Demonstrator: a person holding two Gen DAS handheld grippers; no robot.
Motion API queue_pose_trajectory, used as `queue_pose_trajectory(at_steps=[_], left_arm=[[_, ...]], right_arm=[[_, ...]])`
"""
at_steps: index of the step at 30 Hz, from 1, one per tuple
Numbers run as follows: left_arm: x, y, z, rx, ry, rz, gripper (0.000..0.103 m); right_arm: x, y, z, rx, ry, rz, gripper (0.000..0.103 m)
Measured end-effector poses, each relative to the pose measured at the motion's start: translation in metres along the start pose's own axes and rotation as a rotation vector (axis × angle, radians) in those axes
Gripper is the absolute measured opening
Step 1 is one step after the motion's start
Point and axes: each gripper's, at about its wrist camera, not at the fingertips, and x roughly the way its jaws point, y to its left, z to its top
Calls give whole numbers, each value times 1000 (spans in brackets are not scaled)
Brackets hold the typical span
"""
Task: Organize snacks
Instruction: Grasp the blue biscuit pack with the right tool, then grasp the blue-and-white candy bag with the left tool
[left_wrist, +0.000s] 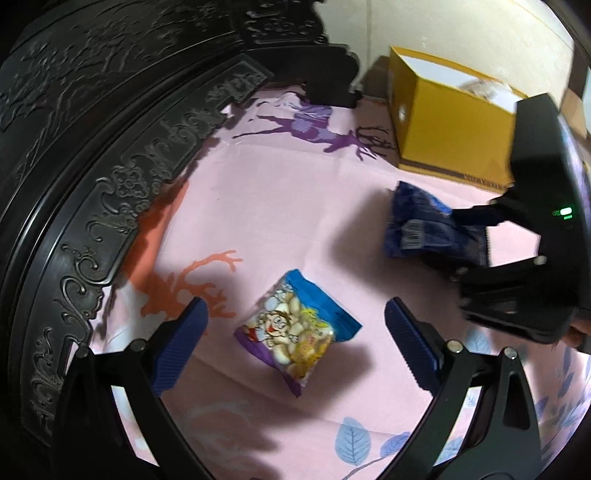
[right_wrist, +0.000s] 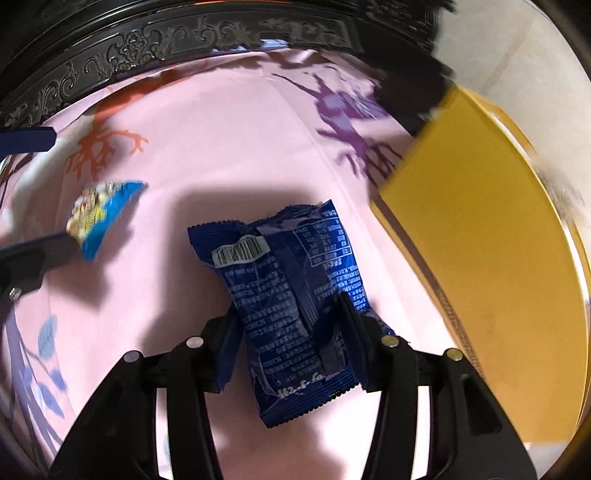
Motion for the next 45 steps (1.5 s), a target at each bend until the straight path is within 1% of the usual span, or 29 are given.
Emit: queue_pose_trajectory(at_steps=[6,8,13,16,22,24,25,29,33,36,38,39,40,42,45], left_arm=[[12,-12,-6,28,26,-2,98],[19,-10,-7,25,40,-3,98],[37,1,-11,-7,91,20,98],[41,3,-15,-5,99,33,98],[44,7,-18,-32,104,10,98],[46,11,-19,-52,101,-9,98],[47,12,-19,-58,102,-15,101],[52,18,-18,-99,111,-46,101],[51,13,-17,-76,93,-27,101],[53,17,-17,-99,95,-52,101],[52,15,-17,-89,86,-55,97],[50,13,-16,-79,81,-63,92],[48,11,-16,-69,79,-65,88],[48,10,-16,-68,80,-66,87],[46,11,-15,-70,78,-66,82]], right_arm=[[-11,-3,-21,62,3,-4,51],[-12,-5,-23,85,2,4,51],[-14,-3,-26,93,8,-10,51],[-12,-3,-25,108,10,-14,51],[-12,-6,-24,140,19,0,51],[-11,-5,-23,145,22,0,51],[-11,-5,-24,148,22,1,51],[-12,-6,-24,164,25,4,51],[-11,-6,-23,159,26,3,51],[-11,-6,-23,158,26,3,51],[-11,-6,-23,160,26,2,51],[-11,-6,-23,161,26,2,51],[-11,-6,-23,162,26,2,51],[-11,-5,-23,156,27,1,51],[-12,-5,-23,160,27,1,51]])
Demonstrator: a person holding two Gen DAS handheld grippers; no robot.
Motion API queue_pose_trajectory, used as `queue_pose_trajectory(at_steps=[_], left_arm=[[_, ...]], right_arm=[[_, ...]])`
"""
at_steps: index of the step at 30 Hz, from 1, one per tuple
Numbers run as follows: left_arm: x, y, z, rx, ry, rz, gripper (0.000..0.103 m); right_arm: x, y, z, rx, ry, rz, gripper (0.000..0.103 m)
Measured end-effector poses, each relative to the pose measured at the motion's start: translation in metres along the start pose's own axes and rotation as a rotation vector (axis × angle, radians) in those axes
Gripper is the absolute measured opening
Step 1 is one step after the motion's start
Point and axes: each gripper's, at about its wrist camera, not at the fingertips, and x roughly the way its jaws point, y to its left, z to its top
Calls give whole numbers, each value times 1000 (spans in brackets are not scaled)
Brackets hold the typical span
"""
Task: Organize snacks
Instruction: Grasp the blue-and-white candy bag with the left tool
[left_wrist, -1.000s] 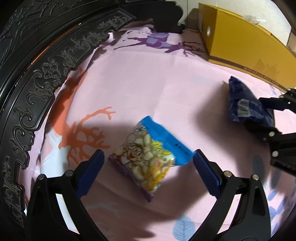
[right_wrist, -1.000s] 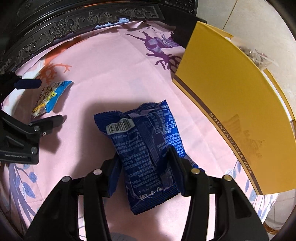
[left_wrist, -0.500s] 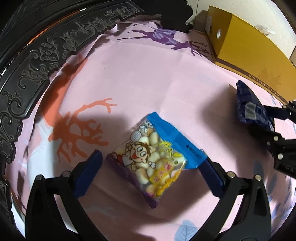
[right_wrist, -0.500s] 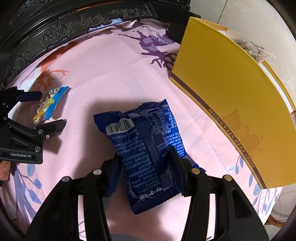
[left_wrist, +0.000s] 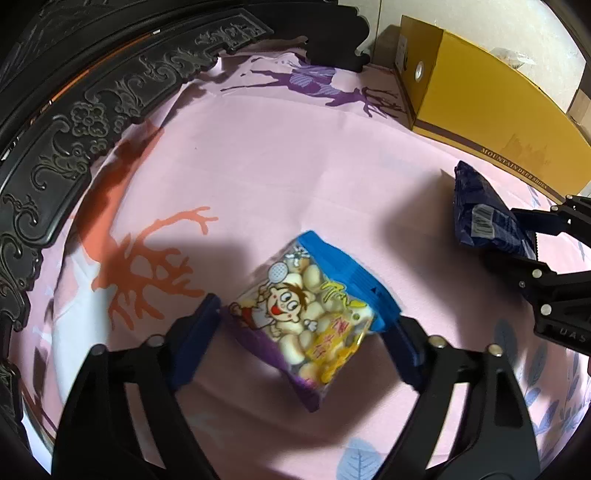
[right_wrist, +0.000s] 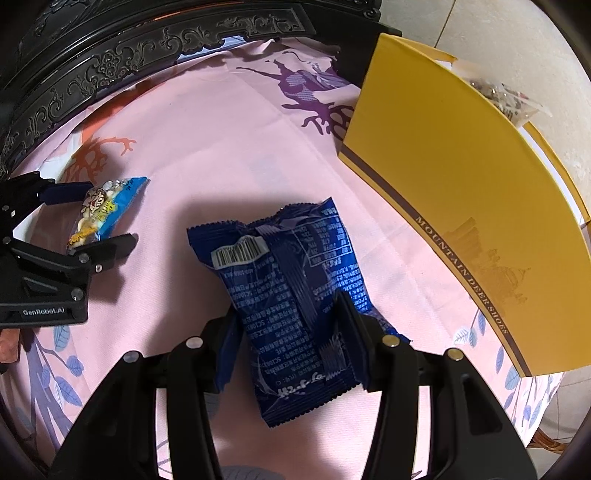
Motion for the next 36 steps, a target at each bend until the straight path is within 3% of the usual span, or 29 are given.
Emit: queue_pose_trajectory(at_steps=[1,7,25,36], left_arm=[[-1,0,0,-1,-2,0,75],[-6,-2,0,-6,-8,7,70],[-10,-23,0,40,-24,-35,63],[-58,-40,32,60,-160,-90,63]], right_arm=[[0,0,0,1,0,1,51],[0,-1,0,3,-3,5,51],[-15,-9,-20,28,-25,-28,43],[-53,-38,-38,167,-90,-60,29]])
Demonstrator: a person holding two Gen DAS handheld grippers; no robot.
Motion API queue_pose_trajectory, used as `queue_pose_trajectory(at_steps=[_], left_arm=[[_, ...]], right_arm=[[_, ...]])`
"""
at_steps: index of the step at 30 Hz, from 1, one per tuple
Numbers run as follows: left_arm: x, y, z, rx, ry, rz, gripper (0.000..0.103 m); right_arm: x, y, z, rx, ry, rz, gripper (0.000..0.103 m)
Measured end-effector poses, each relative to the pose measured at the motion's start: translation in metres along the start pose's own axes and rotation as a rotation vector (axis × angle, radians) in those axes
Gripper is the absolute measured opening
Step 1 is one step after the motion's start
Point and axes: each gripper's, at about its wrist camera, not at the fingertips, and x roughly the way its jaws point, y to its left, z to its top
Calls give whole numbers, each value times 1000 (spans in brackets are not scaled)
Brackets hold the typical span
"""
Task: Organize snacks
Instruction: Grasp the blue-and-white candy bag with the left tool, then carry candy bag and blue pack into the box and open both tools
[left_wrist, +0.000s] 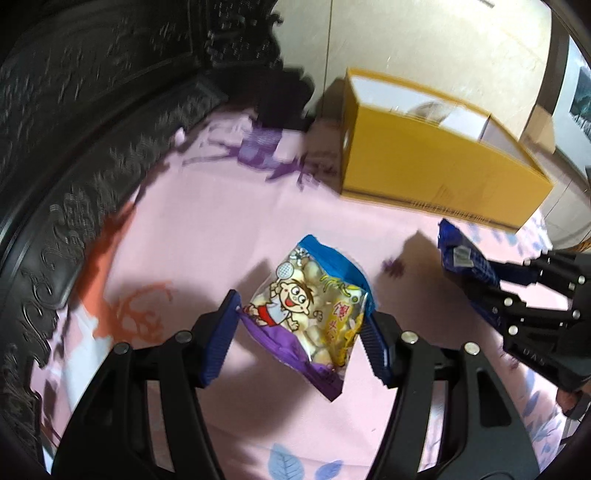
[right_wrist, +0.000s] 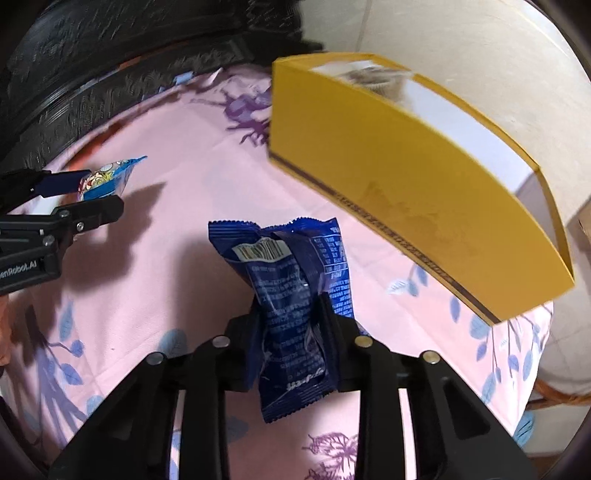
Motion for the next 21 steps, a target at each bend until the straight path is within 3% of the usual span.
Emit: queue_pose_trajectory(at_steps=[4,10,12,14,18,21], left_arm=[[-5,-5,7,9,-16,-11,63],[4,-4,-6,51,25,10,63],[9,-2,-10,48,44,6,63],[13,-1,-14,58,54,9,63],[22,4,-23,70,83,14,63],[33,6,-31,73,117,21,63]], right_arm=[[-9,-7,-2,21,-9,-5,29],[4,-8,-5,18,39,20,30],[11,-5,-7,7,59,46,35],[15,0,-9,-23,69,35,61],[18,13,-6,-132,35,-59,64],[37,15,-3,-192,87,-60,72]])
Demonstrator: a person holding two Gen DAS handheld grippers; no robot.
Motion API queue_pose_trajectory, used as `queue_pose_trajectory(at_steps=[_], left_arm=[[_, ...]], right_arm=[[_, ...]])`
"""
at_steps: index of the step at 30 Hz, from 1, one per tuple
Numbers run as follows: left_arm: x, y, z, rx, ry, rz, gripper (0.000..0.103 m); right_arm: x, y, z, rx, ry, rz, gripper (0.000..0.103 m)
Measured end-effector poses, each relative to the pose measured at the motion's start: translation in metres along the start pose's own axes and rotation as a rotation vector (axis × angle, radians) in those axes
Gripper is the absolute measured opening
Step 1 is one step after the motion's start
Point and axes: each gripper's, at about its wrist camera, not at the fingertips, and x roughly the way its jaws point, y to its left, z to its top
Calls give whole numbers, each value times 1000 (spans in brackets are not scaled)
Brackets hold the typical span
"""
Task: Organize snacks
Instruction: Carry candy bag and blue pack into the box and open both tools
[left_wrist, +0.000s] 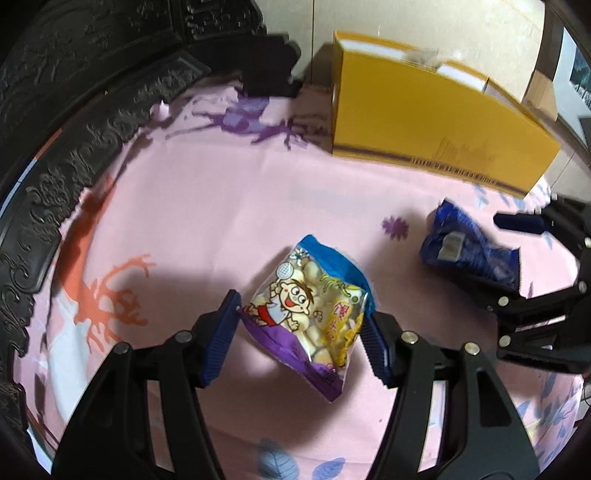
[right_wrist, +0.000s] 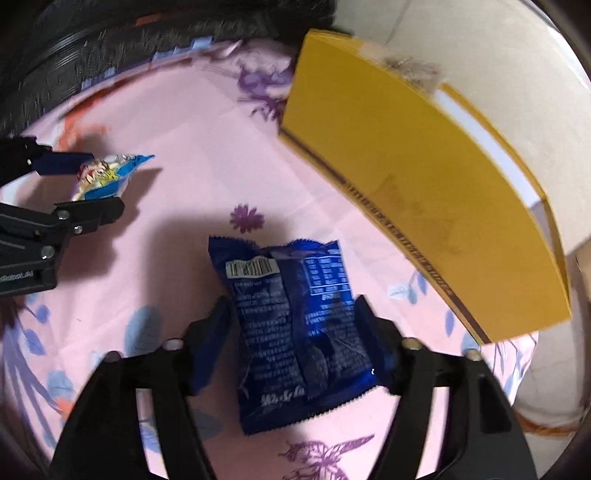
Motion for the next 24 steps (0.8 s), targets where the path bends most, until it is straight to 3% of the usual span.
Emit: queue_pose_trajectory(at_steps=[7,17,24], left_arm=[[9,4,-8,7,26,7,63],[5,2,-8,17,20,16,63],[-27,-3,10,45,-28,19,63]], right_arm=[[22,-27,1,115,30,109,75],[-1,-20,3,136,-3,82,39],[-48,-40,-4,250,-92,66,37]])
